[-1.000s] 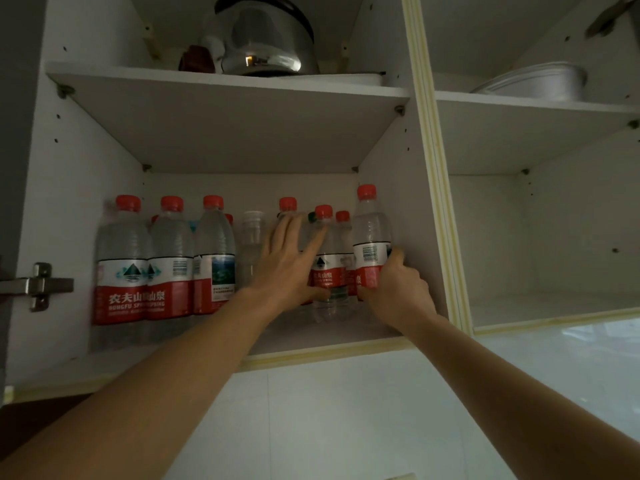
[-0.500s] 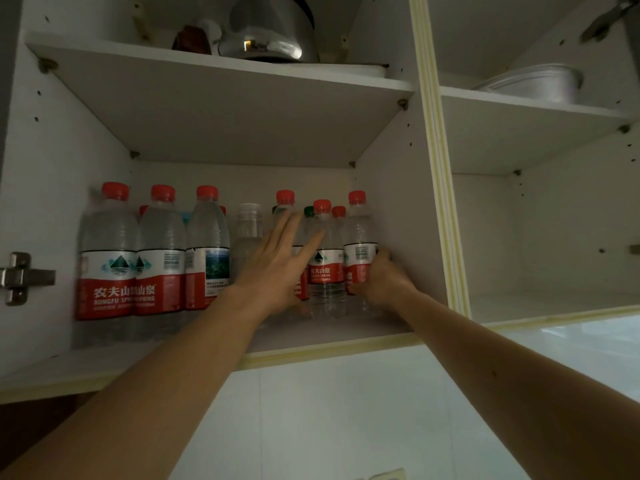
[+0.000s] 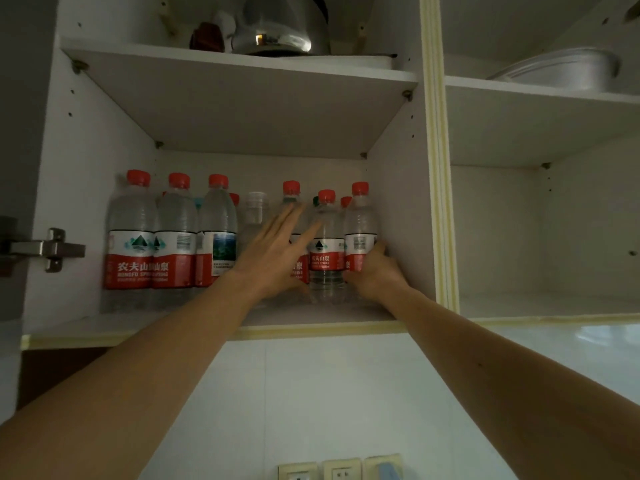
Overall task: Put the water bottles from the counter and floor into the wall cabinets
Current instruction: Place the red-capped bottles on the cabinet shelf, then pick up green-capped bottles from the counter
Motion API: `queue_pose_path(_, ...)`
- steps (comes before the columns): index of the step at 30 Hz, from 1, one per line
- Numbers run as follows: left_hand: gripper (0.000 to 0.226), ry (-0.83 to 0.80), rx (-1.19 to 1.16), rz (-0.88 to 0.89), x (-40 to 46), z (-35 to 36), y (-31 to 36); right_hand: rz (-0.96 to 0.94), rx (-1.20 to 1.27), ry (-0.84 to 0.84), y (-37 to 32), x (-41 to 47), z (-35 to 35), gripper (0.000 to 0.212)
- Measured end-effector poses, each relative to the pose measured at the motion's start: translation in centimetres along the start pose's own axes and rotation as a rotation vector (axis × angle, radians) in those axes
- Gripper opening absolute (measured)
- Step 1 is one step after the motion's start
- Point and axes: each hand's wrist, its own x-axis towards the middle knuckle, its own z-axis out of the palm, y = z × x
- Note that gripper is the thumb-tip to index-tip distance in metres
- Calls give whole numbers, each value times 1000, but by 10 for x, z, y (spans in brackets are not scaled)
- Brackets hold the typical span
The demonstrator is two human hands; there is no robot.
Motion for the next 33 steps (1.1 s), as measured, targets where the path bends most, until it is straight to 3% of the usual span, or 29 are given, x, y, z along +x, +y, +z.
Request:
queue_pose_path(4,96,131,-215,-143,-17,-25,15,-110,-86,9,-4,-11,-6,67)
queue_pose_path(7,66,187,-363,-265,-34,-43,34,-321,-191,129,-6,-35,-11,49)
queue_pose_path(12,23,314,-558,-379,-74,-73,65,-703,-50,264,12,-93,-19,24)
queue_pose_path(16,15,343,-822,-522,-117,-80,99,-883,-2,254,47,-150,-26,18)
queue_pose_path(19,19,233,-967,-664,-161,-75,128,-798,70,129,84,-196,-22,21)
queue_pose_path(25,27,-46,-1073,-763,-266,-49,189,-337,48,-264,175,-286,1,20)
queue_pose_path(29,21,-335,-1125,-852,-333,-22,236,-142,-22,-467,233,-335,8,22)
queue_pose_path(33,10,-642,-1052,-886,-398,17,275,12,-64,-550,282,-368,18,24)
